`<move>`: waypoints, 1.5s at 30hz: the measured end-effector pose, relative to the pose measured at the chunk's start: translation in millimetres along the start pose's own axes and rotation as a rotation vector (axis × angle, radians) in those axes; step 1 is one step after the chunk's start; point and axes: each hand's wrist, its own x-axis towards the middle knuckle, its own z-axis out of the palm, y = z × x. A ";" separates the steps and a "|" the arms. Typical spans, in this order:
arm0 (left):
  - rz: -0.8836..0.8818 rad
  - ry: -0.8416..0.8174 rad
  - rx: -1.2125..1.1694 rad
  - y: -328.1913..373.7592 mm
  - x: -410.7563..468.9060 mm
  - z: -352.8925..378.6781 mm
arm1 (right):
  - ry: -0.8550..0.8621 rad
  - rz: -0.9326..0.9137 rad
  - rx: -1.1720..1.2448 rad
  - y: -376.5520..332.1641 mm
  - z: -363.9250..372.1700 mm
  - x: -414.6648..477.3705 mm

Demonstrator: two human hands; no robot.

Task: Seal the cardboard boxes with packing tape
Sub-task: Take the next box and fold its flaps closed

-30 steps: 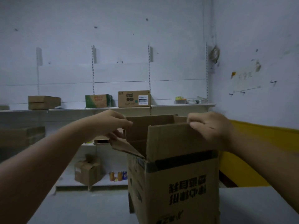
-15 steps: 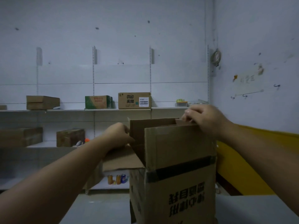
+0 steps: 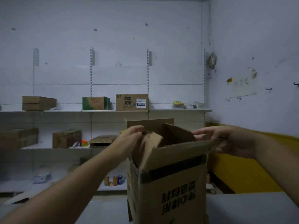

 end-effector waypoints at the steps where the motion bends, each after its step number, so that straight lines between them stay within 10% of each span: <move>1: -0.042 -0.084 0.078 -2.5 4.2 7.2 | -0.026 0.001 0.027 1.9 -2.0 -1.2; 5: -0.124 -0.193 0.278 -14.2 17.1 22.7 | -0.003 -0.023 -0.035 13.4 -4.5 -1.5; 9: 0.172 0.632 0.303 -28.7 13.1 18.6 | -0.054 0.044 -0.147 12.9 -3.6 -5.9; 11: 0.135 0.719 0.238 -32.3 18.5 16.2 | -0.100 0.093 -0.237 4.3 -2.7 -6.0; 16: -0.050 0.323 -0.082 -31.0 27.1 8.5 | -0.059 0.060 -0.393 -3.6 8.9 -5.0; 24: -0.086 -0.028 -0.027 -30.6 3.5 3.3 | 0.285 -0.410 0.307 44.8 13.6 9.9; 28: -0.088 -0.074 0.082 -32.9 1.3 4.1 | 0.610 -0.264 -0.238 44.3 37.2 54.0; 34: -0.087 -0.023 0.076 -37.0 0.4 19.2 | 0.326 0.106 -0.789 55.7 41.3 82.7; 40: 0.298 -0.165 0.753 -43.7 -23.1 50.6 | 0.118 0.252 -0.807 83.5 41.0 83.5; 45: -0.043 -0.209 0.403 -68.6 -22.0 22.0 | 0.036 0.167 -0.805 89.4 84.5 100.5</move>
